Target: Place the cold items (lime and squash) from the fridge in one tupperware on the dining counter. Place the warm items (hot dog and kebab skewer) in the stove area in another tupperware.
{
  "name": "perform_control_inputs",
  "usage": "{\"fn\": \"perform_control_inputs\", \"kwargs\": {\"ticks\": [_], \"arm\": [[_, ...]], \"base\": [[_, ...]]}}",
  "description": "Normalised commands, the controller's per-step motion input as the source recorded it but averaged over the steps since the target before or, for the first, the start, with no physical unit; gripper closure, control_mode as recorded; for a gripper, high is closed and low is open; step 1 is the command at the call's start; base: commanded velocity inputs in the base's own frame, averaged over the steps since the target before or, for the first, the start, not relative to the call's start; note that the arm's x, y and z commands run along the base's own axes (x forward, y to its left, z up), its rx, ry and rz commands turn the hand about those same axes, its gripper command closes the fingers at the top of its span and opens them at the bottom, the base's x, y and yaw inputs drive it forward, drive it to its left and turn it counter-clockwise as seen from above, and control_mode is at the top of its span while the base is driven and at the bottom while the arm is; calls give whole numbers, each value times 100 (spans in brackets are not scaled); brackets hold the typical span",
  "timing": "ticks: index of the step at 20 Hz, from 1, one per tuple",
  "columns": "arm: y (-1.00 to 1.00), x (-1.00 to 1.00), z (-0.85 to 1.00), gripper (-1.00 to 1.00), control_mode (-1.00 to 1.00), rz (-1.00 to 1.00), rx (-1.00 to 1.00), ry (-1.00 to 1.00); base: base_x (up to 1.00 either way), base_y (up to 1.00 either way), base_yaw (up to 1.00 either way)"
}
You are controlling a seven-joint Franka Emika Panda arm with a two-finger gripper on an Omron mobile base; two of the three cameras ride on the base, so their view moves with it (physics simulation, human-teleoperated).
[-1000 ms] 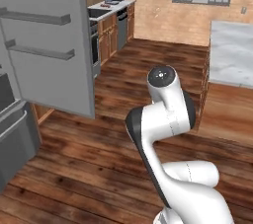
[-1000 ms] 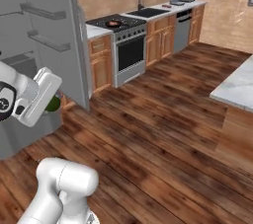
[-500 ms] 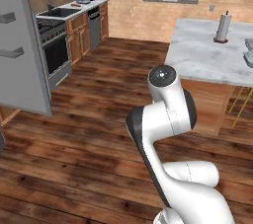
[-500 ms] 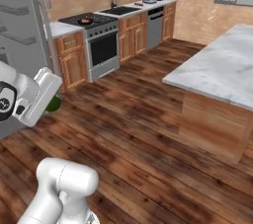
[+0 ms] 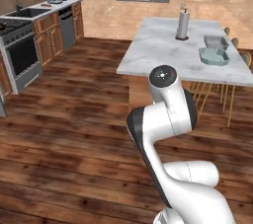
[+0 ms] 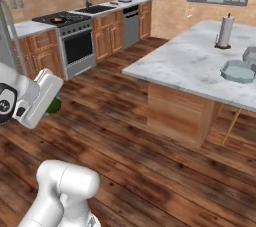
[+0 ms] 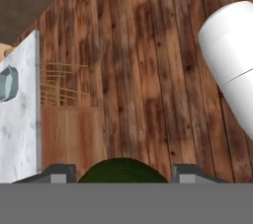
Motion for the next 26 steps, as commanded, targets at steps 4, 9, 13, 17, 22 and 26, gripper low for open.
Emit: {"fn": "perform_control_inputs", "kwargs": {"ticks": [4, 9, 13, 17, 22, 26], "arm": [[0, 0, 0, 100, 100, 0, 0, 0], [0, 0, 0, 100, 100, 0, 0, 0], [0, 0, 0, 100, 100, 0, 0, 0], [0, 0, 0, 100, 100, 0, 0, 0], [0, 0, 0, 100, 100, 0, 0, 0], [0, 0, 0, 100, 100, 0, 0, 0]], "base": [[0, -96, -13], [0, -100, -10], [0, -100, -5], [0, -99, -1], [4, -93, 0], [13, -92, 2]]}}
